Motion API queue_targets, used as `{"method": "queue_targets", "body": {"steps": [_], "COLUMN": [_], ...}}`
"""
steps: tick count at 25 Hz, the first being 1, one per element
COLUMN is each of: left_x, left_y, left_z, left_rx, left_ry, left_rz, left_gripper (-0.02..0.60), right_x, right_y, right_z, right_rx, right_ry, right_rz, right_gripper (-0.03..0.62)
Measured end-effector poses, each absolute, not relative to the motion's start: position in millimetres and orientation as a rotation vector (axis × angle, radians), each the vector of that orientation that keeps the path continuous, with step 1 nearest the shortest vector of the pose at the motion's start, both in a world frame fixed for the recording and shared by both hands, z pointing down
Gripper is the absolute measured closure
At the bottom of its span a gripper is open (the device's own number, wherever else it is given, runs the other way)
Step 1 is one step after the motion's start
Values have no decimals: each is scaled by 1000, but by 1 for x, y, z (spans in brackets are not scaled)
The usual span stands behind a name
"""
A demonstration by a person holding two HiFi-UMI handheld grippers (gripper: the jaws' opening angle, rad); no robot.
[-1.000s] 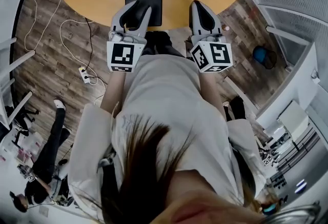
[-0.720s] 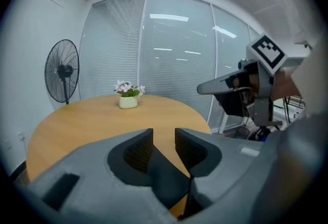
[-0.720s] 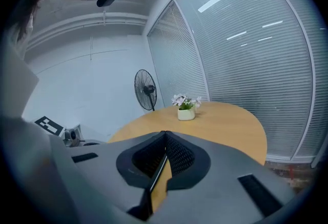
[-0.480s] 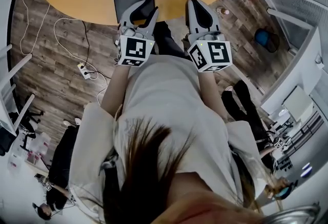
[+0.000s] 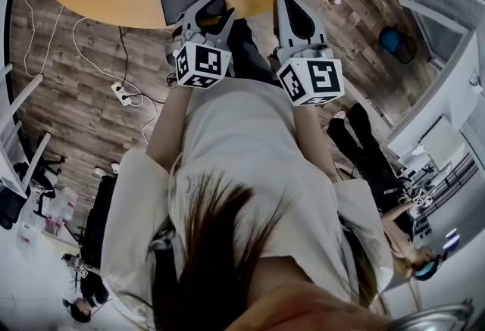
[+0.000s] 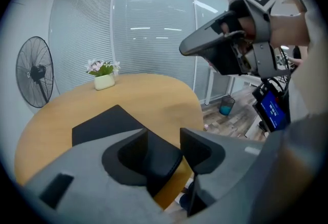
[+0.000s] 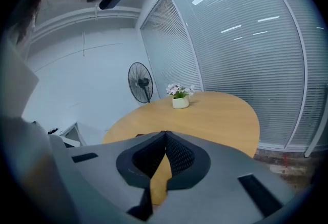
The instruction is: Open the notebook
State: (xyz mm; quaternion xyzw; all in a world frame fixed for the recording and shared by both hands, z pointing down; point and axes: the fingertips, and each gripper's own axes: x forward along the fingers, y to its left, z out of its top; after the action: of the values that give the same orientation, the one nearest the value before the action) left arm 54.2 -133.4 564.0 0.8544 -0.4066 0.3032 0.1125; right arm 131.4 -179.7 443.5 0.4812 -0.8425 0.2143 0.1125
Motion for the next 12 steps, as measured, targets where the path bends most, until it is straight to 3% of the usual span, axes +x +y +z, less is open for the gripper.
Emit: {"method": "queue_targets", "body": {"steps": [12], "left_x": [59], "left_y": [-129], "left_z": [588], "left_rx": [2558], "left_ry": [-1151], "left_rz": [1223], "left_gripper": [357], "right_x": [128], "right_y": [-173], "right_z": [456], "right_rx": [1374], "right_ry": [-2454], "right_rz": [681], "right_gripper": [593]}}
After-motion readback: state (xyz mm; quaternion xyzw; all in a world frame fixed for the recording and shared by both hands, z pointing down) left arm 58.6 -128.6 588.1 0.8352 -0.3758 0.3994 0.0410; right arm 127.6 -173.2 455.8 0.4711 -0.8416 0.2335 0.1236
